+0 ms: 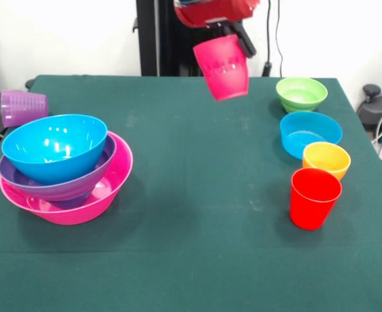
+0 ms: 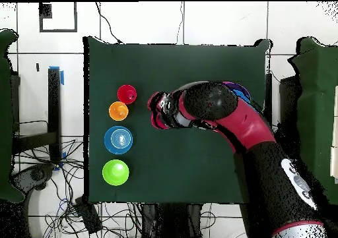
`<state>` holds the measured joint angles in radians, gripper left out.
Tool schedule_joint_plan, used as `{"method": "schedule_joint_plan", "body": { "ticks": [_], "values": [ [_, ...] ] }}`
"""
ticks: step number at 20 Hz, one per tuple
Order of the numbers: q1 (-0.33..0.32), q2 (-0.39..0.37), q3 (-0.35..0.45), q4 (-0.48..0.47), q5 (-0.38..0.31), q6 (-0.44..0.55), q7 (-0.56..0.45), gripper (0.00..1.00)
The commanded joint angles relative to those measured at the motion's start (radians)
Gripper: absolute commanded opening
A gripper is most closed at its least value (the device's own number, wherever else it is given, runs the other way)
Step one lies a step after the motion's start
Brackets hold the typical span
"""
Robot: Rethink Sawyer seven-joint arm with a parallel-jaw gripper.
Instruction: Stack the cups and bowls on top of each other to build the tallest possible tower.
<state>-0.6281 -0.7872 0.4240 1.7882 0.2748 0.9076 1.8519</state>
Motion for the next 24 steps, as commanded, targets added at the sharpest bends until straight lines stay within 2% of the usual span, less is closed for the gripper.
{"method": "schedule_joint_plan", "body": {
  "ticks": [1, 4, 13, 24],
  "values": [
    [-0.002, -0.008, 0.068, 0.046, -0.017, 0.113, -0.037, 0.0],
    [0.002, 0.021, 0.054, 0.016, -0.057, 0.136, -0.038, 0.0],
    [-0.001, 0.071, 0.035, -0.036, -0.105, 0.183, -0.037, 0.0],
    [-0.032, 0.071, -0.002, -0.139, -0.224, 0.353, -0.03, 0.0]
  ]
}}
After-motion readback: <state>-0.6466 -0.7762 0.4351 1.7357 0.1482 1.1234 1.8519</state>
